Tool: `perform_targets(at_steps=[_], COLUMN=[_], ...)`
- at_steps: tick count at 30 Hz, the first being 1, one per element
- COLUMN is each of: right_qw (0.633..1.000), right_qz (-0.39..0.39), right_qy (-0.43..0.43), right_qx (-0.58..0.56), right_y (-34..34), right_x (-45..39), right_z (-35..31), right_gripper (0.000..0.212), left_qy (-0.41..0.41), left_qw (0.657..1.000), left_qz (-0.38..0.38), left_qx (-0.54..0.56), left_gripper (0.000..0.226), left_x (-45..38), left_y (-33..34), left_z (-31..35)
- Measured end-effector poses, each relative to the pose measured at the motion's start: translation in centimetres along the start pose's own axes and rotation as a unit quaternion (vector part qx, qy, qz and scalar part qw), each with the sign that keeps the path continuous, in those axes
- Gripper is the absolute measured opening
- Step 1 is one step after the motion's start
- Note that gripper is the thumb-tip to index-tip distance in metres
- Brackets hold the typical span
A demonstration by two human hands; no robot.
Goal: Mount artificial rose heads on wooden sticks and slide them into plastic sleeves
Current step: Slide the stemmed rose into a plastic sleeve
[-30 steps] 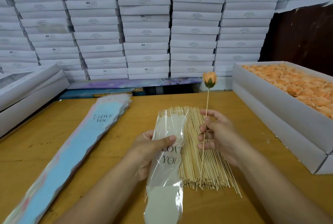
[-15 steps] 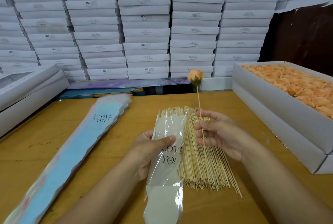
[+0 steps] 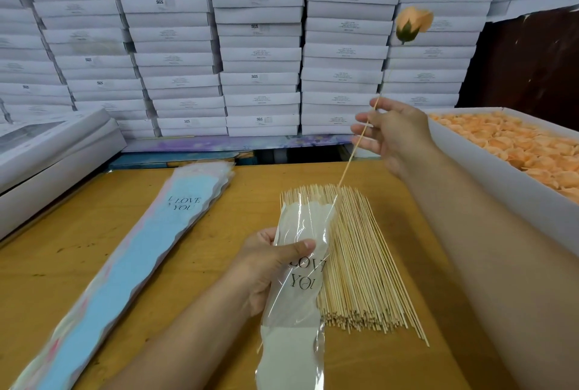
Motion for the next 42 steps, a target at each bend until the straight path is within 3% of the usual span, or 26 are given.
perform_targets(at_steps=[12,19,26,36,42], right_qw=[0.998,0.994,0.989,0.962,0.956], right_qz=[-0.043,-0.077,-0.109,-0.183,-0.202], right_qy=[0.023,0.06,0.082,0.132,0.181], right_qx=[0.034,0.045,0.051,0.156,0.115], right_y=[2.5,3.3,3.7,3.3,3.0], right_x=[1.0,2.7,3.8,5.4,6.7], right_z=[2.4,5.0,5.9,9.0,10.7], right_gripper=[0.022,0.017,0.016,0.007,0.022], left_qy=[-0.009,-0.008,0.002,0.006,-0.005], left_qw=[1.0,1.0,1.0,0.999,0.999], left_qz=[-0.003,0.001,-0.006,-0.019,-0.025], left_qx=[0.005,0.018,0.019,0.026,0.021], left_gripper=[0.062,0.043,0.052,0.042,0.042], left_x=[0.0,-0.2,-0.2,-0.4,-0.2], left_y=[-0.1,-0.3,-0.3,-0.3,0.0], left_z=[-0.1,-0.3,0.0,0.1,0.1])
Point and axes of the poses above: each hand's wrist, its own x-axis away from the middle knuckle, its own y-axis out of the palm, z = x × y, the point moved 10 cm from there along -x, towards the middle knuckle, and after that the axes turned 8 degrees about -y, right-handed, at the moved point
